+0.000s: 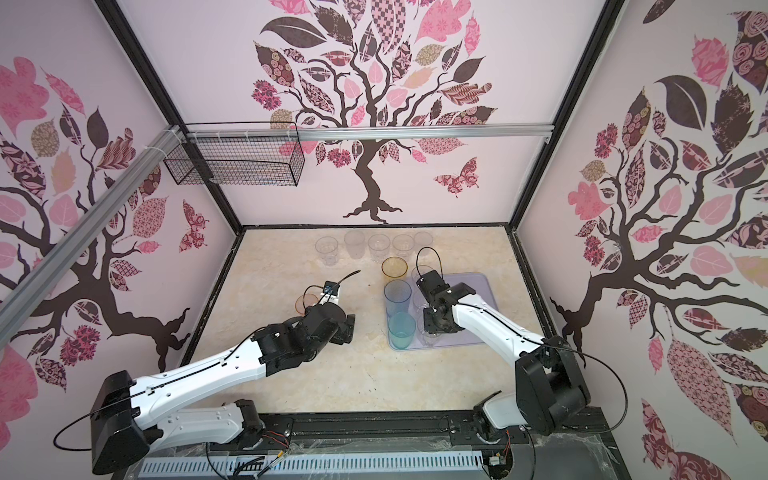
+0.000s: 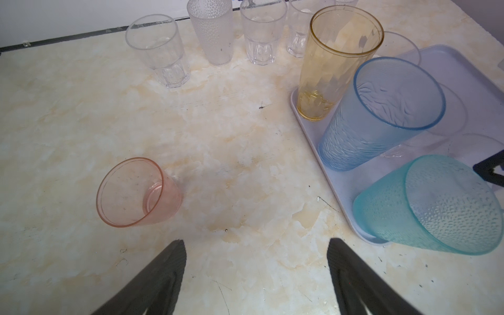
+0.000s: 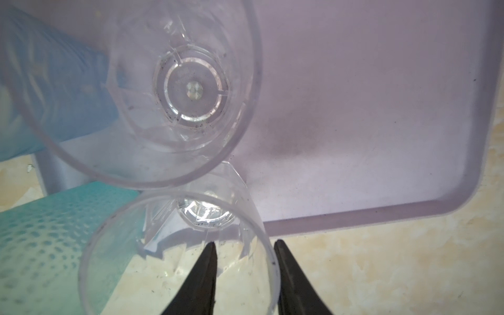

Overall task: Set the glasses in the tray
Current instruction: 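Lower the clear glass onto the tray and open the right gripper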

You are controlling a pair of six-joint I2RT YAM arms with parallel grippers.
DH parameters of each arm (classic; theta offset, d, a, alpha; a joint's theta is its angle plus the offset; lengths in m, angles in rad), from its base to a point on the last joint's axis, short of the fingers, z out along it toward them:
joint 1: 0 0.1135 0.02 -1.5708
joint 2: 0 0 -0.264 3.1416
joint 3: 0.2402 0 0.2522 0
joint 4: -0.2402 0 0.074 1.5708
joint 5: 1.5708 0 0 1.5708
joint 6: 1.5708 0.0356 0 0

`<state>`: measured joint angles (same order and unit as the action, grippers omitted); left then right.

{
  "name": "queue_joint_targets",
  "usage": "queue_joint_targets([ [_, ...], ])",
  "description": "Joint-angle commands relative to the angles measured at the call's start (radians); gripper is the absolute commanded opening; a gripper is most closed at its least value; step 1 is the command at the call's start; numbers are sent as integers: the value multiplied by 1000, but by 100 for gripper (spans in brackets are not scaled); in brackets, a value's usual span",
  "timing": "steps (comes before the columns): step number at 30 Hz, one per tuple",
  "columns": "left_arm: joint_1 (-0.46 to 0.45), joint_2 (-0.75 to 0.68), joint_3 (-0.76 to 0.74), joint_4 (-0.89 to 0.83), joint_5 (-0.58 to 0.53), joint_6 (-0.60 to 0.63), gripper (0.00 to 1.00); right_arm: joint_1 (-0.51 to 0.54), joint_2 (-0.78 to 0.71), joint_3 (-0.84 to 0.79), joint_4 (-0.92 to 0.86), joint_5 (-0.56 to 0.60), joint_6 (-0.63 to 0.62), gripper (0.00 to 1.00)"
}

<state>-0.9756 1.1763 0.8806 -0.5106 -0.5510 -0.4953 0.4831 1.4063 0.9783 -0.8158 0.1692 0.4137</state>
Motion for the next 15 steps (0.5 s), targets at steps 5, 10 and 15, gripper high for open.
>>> queue_joint_targets([
  [5, 108, -107, -53, -22, 29, 25, 85, 6, -63, 39, -37, -11, 4, 47],
  [10, 151, -154, -83, -37, 25, 44, 86, 0, -106, 60, -43, -14, 3, 51],
  [15, 164, -160, -97, -37, 28, 46, 87, -29, -136, 73, -16, -19, -3, 52],
])
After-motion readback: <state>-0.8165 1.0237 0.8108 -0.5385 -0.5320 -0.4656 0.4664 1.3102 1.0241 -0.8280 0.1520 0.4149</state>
